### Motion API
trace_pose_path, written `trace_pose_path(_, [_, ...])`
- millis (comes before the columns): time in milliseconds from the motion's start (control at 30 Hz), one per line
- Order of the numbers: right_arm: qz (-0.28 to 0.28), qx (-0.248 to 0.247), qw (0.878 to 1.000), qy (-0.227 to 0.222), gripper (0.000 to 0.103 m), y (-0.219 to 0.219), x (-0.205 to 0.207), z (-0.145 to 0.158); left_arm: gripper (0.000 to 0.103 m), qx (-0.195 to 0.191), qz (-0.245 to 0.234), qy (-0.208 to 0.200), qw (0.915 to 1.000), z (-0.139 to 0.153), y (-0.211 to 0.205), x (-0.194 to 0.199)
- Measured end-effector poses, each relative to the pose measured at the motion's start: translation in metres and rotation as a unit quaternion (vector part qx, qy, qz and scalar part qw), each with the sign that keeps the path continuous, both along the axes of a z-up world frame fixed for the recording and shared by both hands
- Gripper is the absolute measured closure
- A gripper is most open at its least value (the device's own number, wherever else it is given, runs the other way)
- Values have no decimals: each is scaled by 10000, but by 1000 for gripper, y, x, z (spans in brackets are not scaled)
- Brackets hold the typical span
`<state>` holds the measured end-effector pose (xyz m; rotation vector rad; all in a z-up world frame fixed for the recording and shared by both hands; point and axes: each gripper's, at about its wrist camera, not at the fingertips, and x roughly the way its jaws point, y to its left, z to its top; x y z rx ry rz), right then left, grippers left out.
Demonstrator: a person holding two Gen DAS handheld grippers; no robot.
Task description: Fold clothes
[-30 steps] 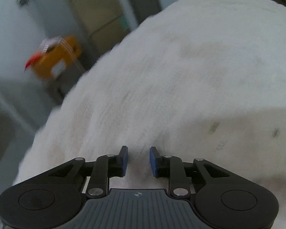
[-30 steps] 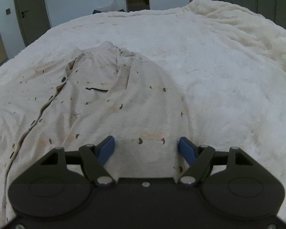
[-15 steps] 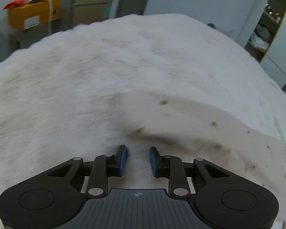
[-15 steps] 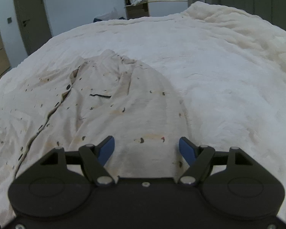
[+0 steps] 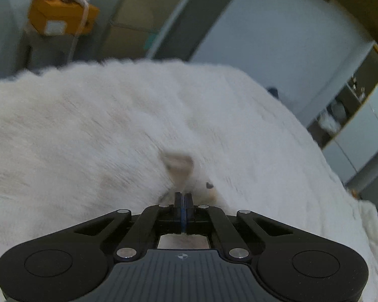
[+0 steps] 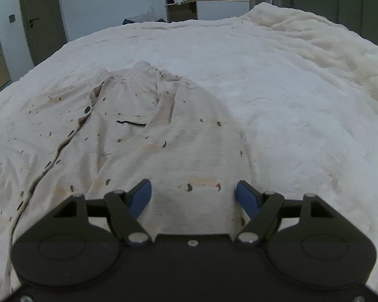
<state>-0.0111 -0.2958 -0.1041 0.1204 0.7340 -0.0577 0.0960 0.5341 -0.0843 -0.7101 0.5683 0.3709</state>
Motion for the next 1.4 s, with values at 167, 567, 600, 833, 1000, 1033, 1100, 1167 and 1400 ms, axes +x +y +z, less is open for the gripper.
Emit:
trace_pose_path(167, [-33,175,9998,-100,30,-5,-5,3,102,-546,242,163,9981,-9,12,-27])
trace_pose_path(567, [-173,284,9994,-135,30,-11,-6,5,85,-2029,895,-228,9748,-83,-19,22])
trace_pose_path(600, [-171,290,9993,-144,30,-11,-7,5,103,-1967,956,-276,9754,-82,-21,22])
trace_pose_path(833, [-151,333,9991,-209,30,-15,-10,5,103,-770,1196,-667,9876,-32,-40,-12])
trace_pose_path(1000, [-102,389,9988,-276,30,-18,-14,6,94,-303,1431,539,9878,-24,-45,-27])
trace_pose_path(1033, [-90,406,9987,-293,30,-19,-15,7,94,-240,1502,703,9859,-24,-46,-30])
trace_pose_path(1100, [-97,513,9981,-339,30,-23,-19,8,94,-224,1615,592,9848,-16,-51,-48])
trace_pose_path(1167, [-115,642,9971,-388,30,-29,-24,10,94,-162,1359,424,9897,-2,-69,-65])
trace_pose_path(1400, [-79,559,9972,-482,30,-40,-42,14,53,-58,-1290,327,9911,30,-187,-119])
